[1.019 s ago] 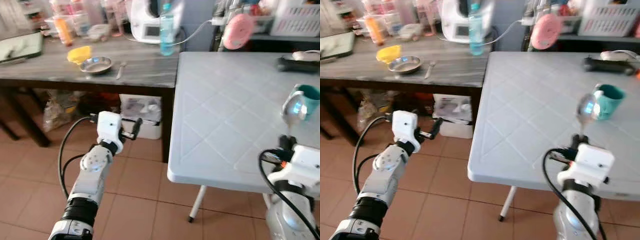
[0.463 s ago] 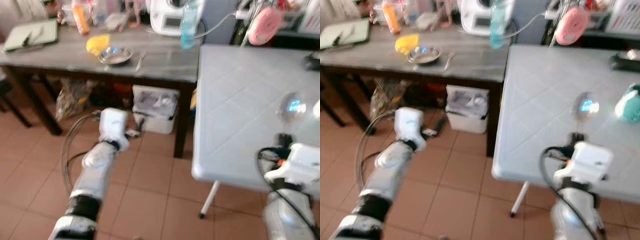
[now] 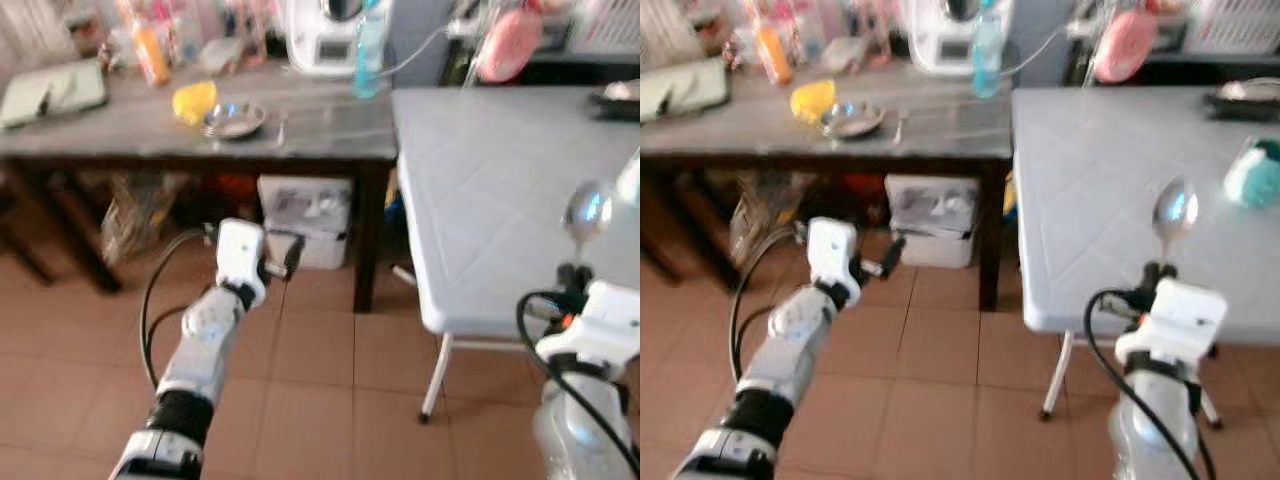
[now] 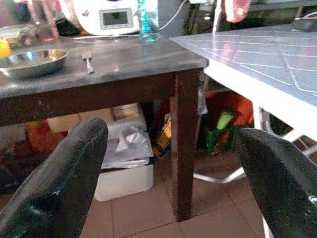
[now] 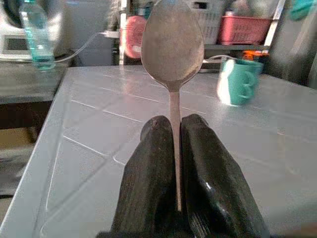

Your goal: Setting the table

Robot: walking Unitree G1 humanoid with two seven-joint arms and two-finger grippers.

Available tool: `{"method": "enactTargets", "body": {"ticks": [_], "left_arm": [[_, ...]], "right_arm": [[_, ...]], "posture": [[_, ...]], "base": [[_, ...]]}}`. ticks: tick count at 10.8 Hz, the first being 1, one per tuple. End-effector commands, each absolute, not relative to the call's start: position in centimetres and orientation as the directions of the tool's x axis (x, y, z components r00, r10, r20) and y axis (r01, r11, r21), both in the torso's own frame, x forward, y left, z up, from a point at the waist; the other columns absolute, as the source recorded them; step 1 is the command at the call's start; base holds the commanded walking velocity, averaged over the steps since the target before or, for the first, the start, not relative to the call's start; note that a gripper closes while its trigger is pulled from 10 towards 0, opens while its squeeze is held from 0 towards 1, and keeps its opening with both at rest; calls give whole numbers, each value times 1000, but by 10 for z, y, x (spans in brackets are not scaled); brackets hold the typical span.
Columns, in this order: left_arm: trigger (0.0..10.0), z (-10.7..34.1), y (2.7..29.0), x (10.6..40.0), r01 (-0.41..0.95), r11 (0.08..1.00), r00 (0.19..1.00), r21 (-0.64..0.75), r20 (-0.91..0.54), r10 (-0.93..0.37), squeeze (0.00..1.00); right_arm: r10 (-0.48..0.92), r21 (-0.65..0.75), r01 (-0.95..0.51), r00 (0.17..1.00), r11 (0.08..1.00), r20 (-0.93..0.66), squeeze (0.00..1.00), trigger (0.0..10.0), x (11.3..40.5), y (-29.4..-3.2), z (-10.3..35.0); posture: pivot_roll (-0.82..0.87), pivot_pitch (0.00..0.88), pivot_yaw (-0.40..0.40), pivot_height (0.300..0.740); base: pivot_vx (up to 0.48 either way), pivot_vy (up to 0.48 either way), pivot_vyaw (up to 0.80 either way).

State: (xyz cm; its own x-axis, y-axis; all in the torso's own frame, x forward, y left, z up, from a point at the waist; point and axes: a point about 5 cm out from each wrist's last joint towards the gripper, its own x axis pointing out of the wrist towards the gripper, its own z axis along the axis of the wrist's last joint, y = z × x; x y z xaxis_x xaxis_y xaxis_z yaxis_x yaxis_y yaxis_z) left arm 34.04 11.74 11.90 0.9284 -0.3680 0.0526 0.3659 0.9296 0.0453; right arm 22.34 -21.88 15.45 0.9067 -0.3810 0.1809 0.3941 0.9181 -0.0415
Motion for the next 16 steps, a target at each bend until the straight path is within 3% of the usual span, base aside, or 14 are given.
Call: {"method": "enactTargets", "body": {"ticks": [1, 9, 12, 16], "left_arm": [[10000, 120, 126, 342, 337, 939, 939, 67, 54, -341, 0], [10000, 125, 117, 347, 339, 939, 936, 66, 83, -343, 0], [10000, 130, 110, 345, 400, 916, 910, 29, 110, -401, 0], [10000, 131, 103, 343, 444, 896, 889, 24, 115, -443, 0]], "right_arm": [[-370, -29, 383, 906, 923, 207, 0, 10000, 225, -214, 160], [-373, -32, 389, 903, 921, 214, 0, 10000, 226, -216, 161], [-370, -33, 385, 904, 922, 214, 0, 10000, 227, -216, 161], [-370, -34, 386, 904, 922, 214, 0, 10000, 227, -215, 161]], "posture": [[14, 84, 35, 740], [21, 74, 41, 740], [22, 77, 37, 740], [20, 78, 42, 740]], "base": [[0, 480, 0], [0, 480, 0], [0, 0, 0], [315, 0, 0]]}}
